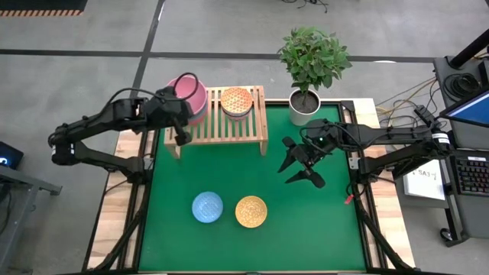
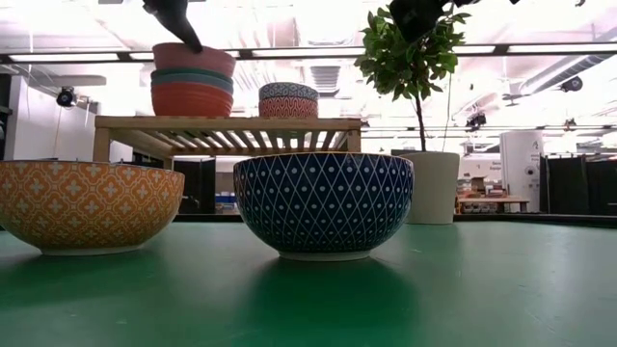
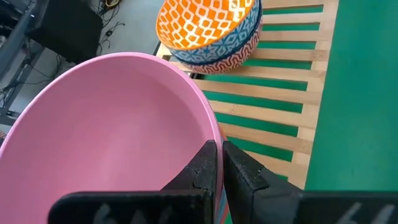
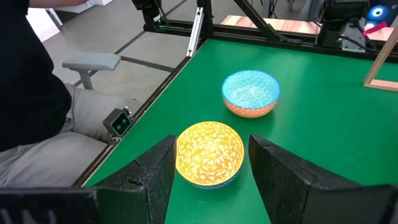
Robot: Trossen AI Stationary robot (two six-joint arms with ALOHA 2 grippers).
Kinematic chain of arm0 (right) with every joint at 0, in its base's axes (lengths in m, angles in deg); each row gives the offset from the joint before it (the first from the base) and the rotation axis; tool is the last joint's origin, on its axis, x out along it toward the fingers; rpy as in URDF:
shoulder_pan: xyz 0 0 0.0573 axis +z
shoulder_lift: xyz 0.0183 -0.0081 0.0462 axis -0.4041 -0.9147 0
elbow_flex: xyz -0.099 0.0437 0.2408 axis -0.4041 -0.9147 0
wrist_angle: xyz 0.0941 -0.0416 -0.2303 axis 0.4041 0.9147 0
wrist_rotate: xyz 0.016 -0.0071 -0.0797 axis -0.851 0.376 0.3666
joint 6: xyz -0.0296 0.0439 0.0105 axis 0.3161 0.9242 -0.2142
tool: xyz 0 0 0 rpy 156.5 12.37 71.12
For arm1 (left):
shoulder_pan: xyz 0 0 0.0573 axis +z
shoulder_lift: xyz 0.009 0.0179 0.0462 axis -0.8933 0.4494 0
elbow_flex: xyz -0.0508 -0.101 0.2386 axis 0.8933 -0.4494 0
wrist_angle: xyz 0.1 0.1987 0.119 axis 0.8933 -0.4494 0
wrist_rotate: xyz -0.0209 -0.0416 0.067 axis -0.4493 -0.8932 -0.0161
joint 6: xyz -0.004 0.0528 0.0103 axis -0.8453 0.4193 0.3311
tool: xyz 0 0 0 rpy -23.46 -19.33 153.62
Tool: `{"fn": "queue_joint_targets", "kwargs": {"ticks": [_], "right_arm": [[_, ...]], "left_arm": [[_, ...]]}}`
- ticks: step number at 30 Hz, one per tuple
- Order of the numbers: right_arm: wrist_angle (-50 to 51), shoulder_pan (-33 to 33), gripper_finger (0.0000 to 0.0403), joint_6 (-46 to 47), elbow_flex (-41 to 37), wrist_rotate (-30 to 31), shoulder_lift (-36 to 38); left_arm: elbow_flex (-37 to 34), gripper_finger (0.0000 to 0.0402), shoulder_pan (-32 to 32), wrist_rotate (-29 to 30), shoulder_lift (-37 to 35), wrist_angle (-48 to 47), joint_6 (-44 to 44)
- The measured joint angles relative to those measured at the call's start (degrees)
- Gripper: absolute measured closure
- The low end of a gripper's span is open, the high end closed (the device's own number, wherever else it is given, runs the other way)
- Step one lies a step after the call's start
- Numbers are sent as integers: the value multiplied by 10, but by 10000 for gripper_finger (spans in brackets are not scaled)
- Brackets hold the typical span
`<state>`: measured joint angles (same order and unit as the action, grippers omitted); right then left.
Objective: Place and stack bowls onto a shelf
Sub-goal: Stack the pink bowl in the green bowl on the shelf, then stack the yellow and blue patterned bowl in the orange and blue patterned bowl on the shelf
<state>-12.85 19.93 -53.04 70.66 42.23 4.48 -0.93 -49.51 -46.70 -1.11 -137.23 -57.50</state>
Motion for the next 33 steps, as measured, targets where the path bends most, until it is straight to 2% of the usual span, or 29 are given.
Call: {"fn": "queue_joint_targets", "kwargs": {"ticks": [5, 11, 16, 18, 20, 22, 24, 27, 33], "right_arm": [[0, 0, 213, -1, 0, 0, 0], [0, 0, 213, 4, 0, 0, 0], [-10, 1, 213, 50, 0, 18, 0], [-15, 7, 213, 76, 0, 60, -4], [-12, 13, 213, 93, 0, 104, -10], [-13, 20, 213, 107, 0, 123, -23], [-13, 26, 213, 121, 0, 125, -36], [-15, 35, 215, 136, 0, 133, -59], [-14, 44, 225, 168, 0, 151, -96]], "left_arm": [[0, 393, 0, 5, 1, 3, -2], [0, 344, 0, 11, 1, 3, -11], [6, 309, -2, 6, 1, 11, -34], [14, 302, -5, -21, 1, 12, -61], [23, 299, -7, -71, 0, 14, -88], [27, 299, -14, -125, -1, 24, -118], [23, 302, -36, -147, -7, 56, -144], [0, 311, -93, -133, -18, 112, -153], [-77, 326, -244, -13, -26, 279, -160]]}}
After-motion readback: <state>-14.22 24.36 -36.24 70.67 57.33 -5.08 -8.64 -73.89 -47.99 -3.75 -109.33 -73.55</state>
